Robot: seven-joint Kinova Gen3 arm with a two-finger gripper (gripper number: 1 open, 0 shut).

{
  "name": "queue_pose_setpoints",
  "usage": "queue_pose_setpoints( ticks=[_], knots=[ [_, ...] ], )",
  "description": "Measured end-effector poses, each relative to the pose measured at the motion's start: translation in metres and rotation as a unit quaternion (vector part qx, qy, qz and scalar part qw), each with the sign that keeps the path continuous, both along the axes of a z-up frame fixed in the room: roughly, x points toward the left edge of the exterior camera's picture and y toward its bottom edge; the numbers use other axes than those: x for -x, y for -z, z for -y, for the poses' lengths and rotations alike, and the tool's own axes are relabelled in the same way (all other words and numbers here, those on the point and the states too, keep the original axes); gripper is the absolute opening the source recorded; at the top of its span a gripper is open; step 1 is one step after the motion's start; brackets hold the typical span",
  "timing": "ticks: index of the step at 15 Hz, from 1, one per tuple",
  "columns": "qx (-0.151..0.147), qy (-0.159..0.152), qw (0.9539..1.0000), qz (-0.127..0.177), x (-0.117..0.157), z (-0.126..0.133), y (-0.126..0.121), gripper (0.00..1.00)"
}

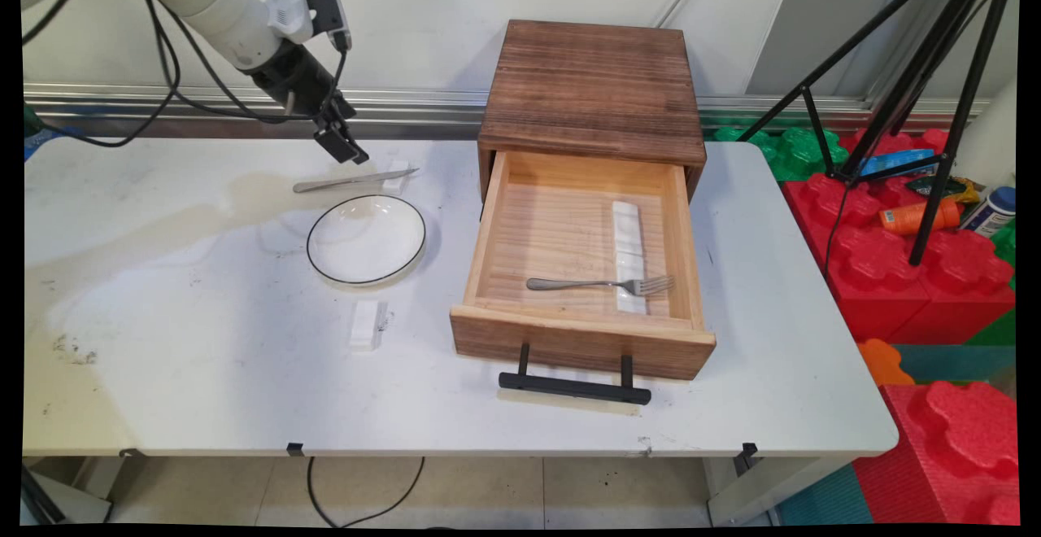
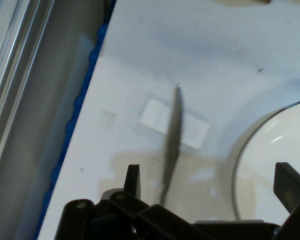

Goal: Pick up the knife from the left of the white plate

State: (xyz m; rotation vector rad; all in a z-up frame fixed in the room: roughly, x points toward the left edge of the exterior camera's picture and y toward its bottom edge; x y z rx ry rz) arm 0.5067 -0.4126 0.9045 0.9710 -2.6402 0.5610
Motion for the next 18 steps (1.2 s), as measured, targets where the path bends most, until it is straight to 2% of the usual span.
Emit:
queue_pose_setpoints(
  ticks=[9,14,18],
  knots=[
    [-0.036,-0.004,0.9985,0.042,-0.021,0.054,0.042,1.0],
    [-0.069,0.005,0.9958,0.059,-0.029,0.067,0.068,1.0],
    [-0.083,0.01,0.9942,0.067,-0.034,0.071,0.078,1.0]
  ],
)
